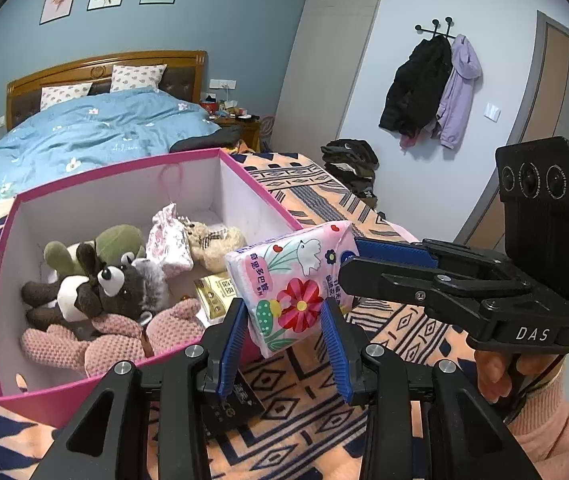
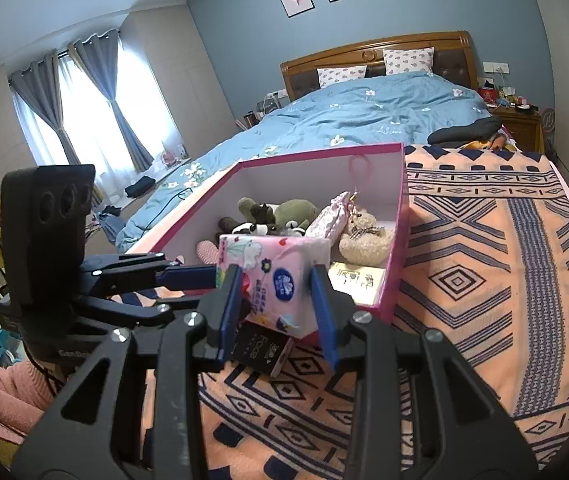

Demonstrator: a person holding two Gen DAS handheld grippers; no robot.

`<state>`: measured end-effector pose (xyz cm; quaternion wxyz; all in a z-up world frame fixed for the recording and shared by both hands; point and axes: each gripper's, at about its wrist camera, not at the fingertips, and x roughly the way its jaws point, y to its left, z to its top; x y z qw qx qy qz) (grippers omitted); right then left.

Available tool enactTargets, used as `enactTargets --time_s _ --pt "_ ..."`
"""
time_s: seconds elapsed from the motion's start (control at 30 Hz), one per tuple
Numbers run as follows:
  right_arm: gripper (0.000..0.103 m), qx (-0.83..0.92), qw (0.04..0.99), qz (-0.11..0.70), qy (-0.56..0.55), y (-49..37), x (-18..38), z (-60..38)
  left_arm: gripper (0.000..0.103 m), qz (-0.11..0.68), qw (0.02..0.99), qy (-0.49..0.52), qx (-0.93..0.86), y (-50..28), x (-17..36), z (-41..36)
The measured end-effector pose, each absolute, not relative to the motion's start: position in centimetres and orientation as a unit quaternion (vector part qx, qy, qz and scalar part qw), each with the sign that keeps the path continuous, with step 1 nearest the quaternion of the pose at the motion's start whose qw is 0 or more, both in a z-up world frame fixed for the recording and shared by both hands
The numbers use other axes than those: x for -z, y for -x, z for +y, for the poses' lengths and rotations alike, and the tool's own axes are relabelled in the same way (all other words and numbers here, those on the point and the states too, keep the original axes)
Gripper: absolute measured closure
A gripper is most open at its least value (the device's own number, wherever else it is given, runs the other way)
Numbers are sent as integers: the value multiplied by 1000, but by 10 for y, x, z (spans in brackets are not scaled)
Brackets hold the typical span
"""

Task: Organize objects
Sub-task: 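Lift the pink floral tissue pack toward the magenta box, then carry the pink floral pack over the box rim and lower it inside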

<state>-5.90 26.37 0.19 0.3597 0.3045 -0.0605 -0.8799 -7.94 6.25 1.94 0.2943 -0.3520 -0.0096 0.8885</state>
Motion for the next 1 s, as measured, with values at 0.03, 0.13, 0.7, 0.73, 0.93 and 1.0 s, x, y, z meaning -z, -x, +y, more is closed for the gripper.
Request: enactTargets --time_s 0.03,0.13,0.7,0.73,0.93,1.0 --pt "65 880 359 -62 -305 60 -2 264 65 -8 294 351 -889 81 -20 63" --pt "65 880 358 -65 -305 64 -3 264 65 -7 292 352 -889 84 -20 64" --pt "65 881 351 -69 -310 88 -4 262 65 3 276 354 -894 106 -23 68" --pt "65 880 351 -69 -312 89 -3 262 65 2 275 355 -893 108 -22 67" --pt "65 877 353 -76 -317 96 -1 263 65 1 272 362 -892 115 -19 68" --pt "65 877 351 -75 -319 97 0 263 65 -1 272 364 -891 116 -18 68"
